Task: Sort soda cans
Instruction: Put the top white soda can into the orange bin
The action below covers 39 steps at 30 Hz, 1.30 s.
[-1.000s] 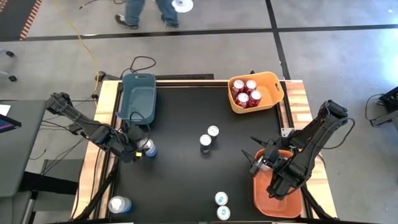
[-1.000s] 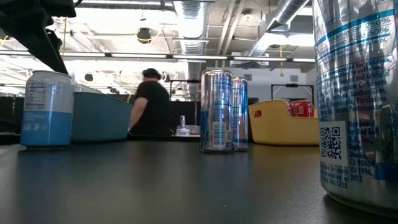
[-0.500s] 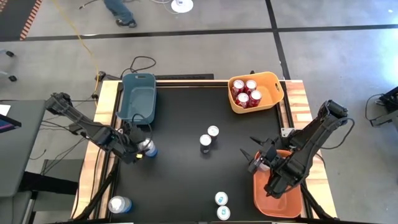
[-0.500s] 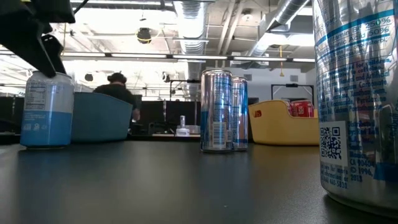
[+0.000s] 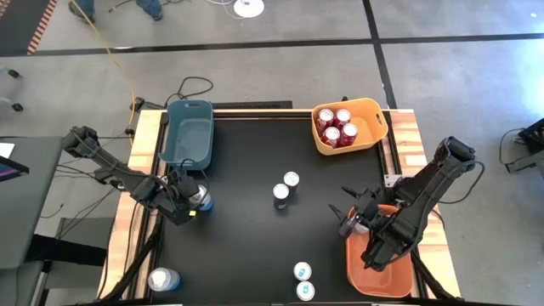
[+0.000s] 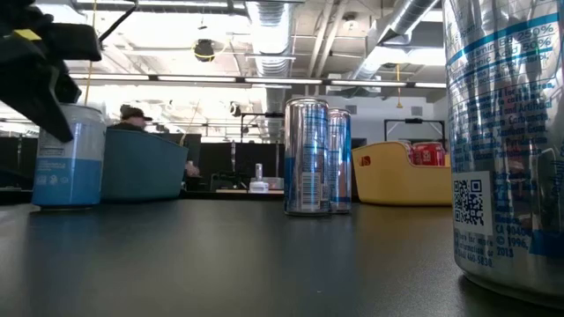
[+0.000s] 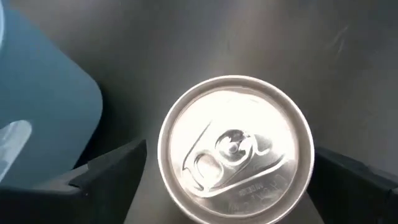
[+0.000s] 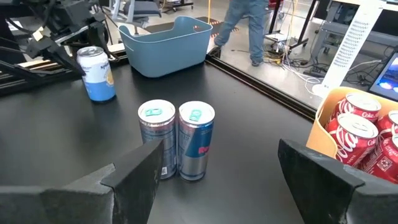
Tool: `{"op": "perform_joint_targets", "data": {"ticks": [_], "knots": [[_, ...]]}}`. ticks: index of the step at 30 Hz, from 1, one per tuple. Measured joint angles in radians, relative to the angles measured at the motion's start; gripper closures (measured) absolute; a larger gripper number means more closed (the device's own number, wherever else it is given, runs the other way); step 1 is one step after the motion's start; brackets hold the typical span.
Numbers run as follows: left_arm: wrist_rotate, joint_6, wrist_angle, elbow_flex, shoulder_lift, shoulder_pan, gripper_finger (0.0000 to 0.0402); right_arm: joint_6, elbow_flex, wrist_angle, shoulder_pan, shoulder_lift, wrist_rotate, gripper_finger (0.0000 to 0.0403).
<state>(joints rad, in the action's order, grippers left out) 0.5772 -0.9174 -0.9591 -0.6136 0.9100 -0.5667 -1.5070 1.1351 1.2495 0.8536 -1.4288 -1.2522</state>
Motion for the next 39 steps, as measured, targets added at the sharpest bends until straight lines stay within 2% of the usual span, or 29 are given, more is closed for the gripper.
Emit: {"op": "perform_joint_targets", "data": {"ticks": [4, 7, 12, 19, 23, 26, 30, 35, 39], "knots": [[0.005, 0.021, 0.049, 0.000, 0.000, 0.001, 0.0064, 0.000, 0.000, -0.001, 0.002, 0.000, 0.013, 0.0070], [0.003, 0.022, 0.087, -0.005, 0.001, 0.017, 0.0110, 0.011, 0.000, -0.002, 0.008, 0.001, 0.101, 0.0070], [-0.011, 0.051, 0.118, -0.100, 0.008, 0.069, 0.0111, 0.067, 0.011, 0.004, 0.036, 0.002, 0.230, 0.0070], [-0.023, 0.224, 0.110, -0.307, 0.098, 0.125, 0.0111, 0.083, 0.019, 0.016, 0.076, 0.002, 0.267, 0.0070], [-0.054, 0.318, 0.102, -0.474, 0.205, 0.163, 0.0112, 0.070, 0.020, 0.072, 0.091, 0.002, 0.289, 0.0070], [-0.130, 0.405, 0.098, -0.619, 0.318, 0.199, 0.0111, 0.066, 0.020, 0.180, 0.090, 0.002, 0.402, 0.0070], [-0.132, 0.532, 0.109, -0.824, 0.483, 0.226, 0.0111, -0.020, 0.023, 0.321, 0.087, 0.002, 0.512, 0.0070], [-0.140, 0.694, 0.170, -1.064, 0.697, 0.249, 0.0111, -0.021, 0.070, 0.322, 0.106, 0.031, 0.510, 0.0070], [-0.222, 0.807, 0.240, -1.226, 0.854, 0.260, 0.0109, -0.047, 0.130, 0.321, 0.118, 0.083, 0.463, 0.0070]]}}
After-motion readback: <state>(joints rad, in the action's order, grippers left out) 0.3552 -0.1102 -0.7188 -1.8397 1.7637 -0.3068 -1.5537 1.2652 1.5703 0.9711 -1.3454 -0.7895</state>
